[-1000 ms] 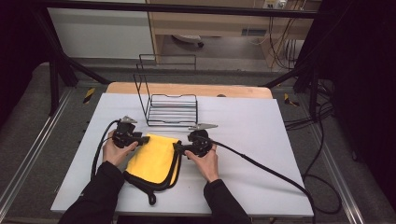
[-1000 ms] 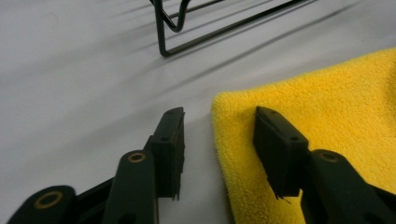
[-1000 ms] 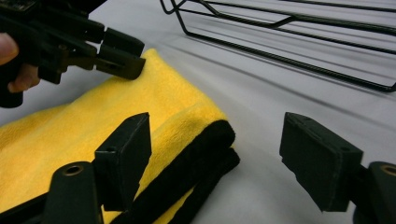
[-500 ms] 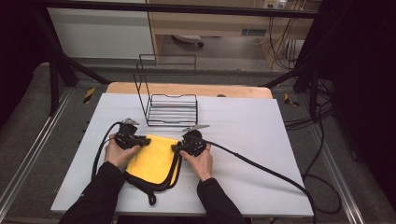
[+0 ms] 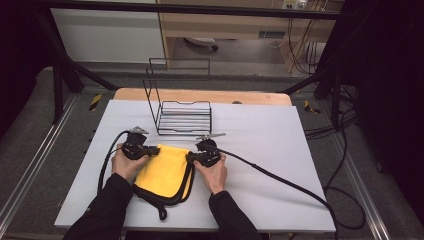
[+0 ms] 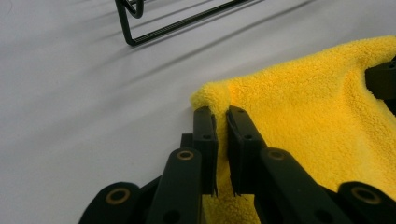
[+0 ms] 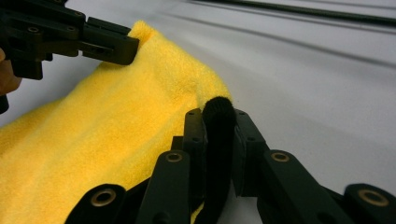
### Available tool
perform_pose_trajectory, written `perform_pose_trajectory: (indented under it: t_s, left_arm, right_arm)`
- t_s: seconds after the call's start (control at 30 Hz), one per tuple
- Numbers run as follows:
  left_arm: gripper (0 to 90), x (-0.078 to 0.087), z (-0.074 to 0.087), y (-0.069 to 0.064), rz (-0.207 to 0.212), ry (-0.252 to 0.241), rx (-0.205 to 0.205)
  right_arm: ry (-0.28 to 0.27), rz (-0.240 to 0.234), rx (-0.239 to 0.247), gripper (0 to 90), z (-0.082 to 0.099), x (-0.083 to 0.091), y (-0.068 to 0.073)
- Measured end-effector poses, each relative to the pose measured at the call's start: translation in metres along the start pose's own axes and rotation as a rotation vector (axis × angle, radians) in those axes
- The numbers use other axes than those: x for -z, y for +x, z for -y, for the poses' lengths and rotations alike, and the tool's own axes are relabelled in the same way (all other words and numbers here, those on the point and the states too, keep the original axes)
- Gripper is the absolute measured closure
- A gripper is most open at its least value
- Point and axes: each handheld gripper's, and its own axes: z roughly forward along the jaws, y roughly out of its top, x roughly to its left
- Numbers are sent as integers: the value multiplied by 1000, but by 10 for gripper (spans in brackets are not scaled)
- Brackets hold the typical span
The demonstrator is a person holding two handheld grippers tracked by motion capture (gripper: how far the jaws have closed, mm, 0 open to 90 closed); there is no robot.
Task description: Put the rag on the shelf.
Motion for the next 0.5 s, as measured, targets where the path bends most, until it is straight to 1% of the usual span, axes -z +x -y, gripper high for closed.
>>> perform_pose_trajectory:
  t_s: [0.07, 0.23, 0.27, 0.3, 0.4, 0.5]
  left_arm:
    - [832, 8, 0, 0, 5, -26, 5]
    - [834, 35, 1, -3, 12, -128, 6]
    - [833, 40, 1, -4, 11, -141, 3]
    - [834, 45, 1, -6, 8, -159, 0]
    - [834, 55, 1, -12, -6, -198, -31]
    - [833, 65, 0, -18, -12, -234, -52]
  right_arm:
    - [-20, -7, 3, 793, -1, 3, 2]
    - [-95, -39, 29, 792, -5, 13, 9]
    - [-110, -47, 35, 793, -6, 15, 11]
    - [-123, -54, 40, 793, -7, 18, 12]
    - [-158, -68, 79, 793, -10, 26, 16]
    - [-191, -72, 116, 793, -13, 34, 19]
